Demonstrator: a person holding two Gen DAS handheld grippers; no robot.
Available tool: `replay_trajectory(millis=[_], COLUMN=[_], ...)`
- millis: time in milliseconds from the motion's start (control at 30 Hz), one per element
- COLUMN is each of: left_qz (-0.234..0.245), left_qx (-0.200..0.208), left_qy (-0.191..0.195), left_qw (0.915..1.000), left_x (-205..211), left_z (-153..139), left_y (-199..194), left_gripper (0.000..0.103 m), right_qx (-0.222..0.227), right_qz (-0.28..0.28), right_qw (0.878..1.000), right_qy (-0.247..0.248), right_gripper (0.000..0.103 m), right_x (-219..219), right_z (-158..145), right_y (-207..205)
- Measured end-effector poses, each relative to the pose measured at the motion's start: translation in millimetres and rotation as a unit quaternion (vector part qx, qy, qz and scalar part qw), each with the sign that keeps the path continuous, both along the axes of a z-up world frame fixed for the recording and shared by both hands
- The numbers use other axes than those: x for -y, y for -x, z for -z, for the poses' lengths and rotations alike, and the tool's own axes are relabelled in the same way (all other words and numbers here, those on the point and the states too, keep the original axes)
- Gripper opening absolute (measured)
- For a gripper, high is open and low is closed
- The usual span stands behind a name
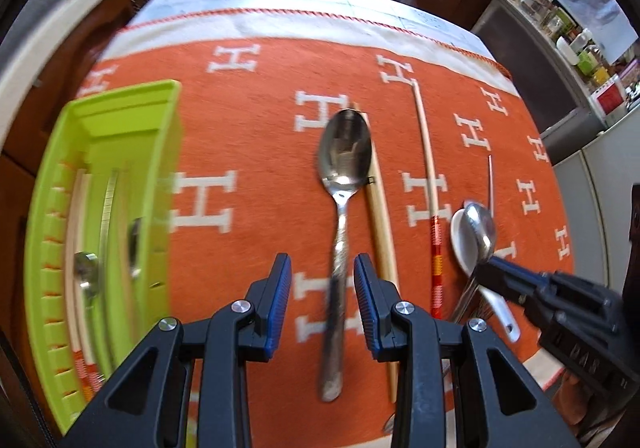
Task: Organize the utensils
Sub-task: 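Grasp the large steel spoon by its handle with the left tool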
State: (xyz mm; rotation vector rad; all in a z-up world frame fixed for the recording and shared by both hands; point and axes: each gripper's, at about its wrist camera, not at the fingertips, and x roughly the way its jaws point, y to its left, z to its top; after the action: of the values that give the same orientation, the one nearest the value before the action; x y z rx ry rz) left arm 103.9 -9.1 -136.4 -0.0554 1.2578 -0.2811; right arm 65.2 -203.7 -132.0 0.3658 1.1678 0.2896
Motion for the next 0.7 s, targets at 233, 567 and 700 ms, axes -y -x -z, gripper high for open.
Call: replay_trajectory(millis=[233,567,700], left_qz=[-0.011,0.015,0.031], left_qx=[-0.032,-0.010,0.012], left_qy=[0.041,0.012,-0.043], left_qw=[0.9986,0.9998,0.9985], left_x=[1.0,16.8,35.2], left_z=[23.4,27.3,26.5], left_y=[-25.6,-31.1,-23.5], left_gripper=[0.024,0.022,0.022], right_qx=[0.004,0.000,0.001], right_qz=[-0.008,-0.006,-0.009], right_qw=[1.000,1.000,1.000], right_qy=[-0.005,-0.010,-0.008], right_gripper=[0.007,0.007,0.008], right_x=[-1.4,2.0,0.6], right_z=[2.4,8.6,8.4], right_y=[-1.1,-3.9,-2.9])
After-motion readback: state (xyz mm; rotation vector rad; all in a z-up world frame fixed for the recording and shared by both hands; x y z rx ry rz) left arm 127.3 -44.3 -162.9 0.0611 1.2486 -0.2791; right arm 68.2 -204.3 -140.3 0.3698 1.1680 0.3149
